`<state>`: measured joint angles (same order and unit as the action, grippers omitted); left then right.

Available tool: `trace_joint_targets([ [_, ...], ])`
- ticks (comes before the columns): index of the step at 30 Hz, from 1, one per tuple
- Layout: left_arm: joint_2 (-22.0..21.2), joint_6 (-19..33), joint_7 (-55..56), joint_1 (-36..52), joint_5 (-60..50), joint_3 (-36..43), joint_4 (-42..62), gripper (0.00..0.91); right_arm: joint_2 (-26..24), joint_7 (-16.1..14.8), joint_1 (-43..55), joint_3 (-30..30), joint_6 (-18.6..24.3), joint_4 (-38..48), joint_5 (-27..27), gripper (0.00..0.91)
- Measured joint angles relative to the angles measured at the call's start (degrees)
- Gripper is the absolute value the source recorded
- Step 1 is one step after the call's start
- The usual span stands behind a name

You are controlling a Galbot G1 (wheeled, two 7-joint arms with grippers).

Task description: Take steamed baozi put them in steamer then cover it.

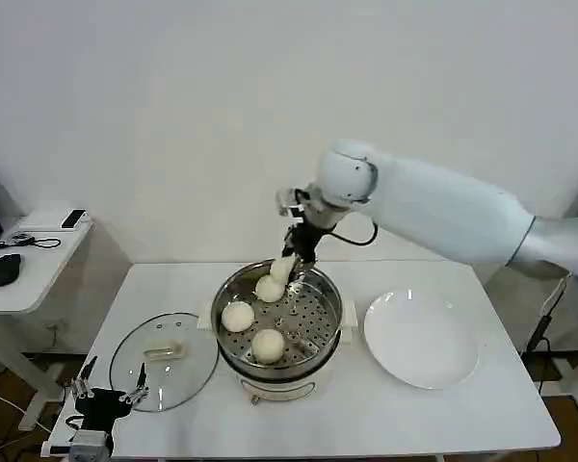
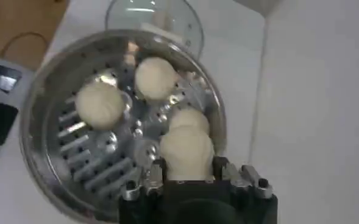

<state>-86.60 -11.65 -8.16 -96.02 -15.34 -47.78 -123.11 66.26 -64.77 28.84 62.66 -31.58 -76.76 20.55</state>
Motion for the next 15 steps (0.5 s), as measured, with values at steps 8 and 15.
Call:
trace_joint_targets([
  [8, 0.0, 0.0, -0.2, -0.1, 0.6, -0.2, -0.5, 0.907, 1.0, 0.5, -1.4, 3.6, -1.0, 0.9, 1.0, 0.504],
  [15, 0.0, -0.1, -0.3, -0.2, 1.7, -0.3, -0.7, 0.907, 1.1, 0.5, -2.5, 5.4, -1.1, 1.4, 0.6, 0.504],
])
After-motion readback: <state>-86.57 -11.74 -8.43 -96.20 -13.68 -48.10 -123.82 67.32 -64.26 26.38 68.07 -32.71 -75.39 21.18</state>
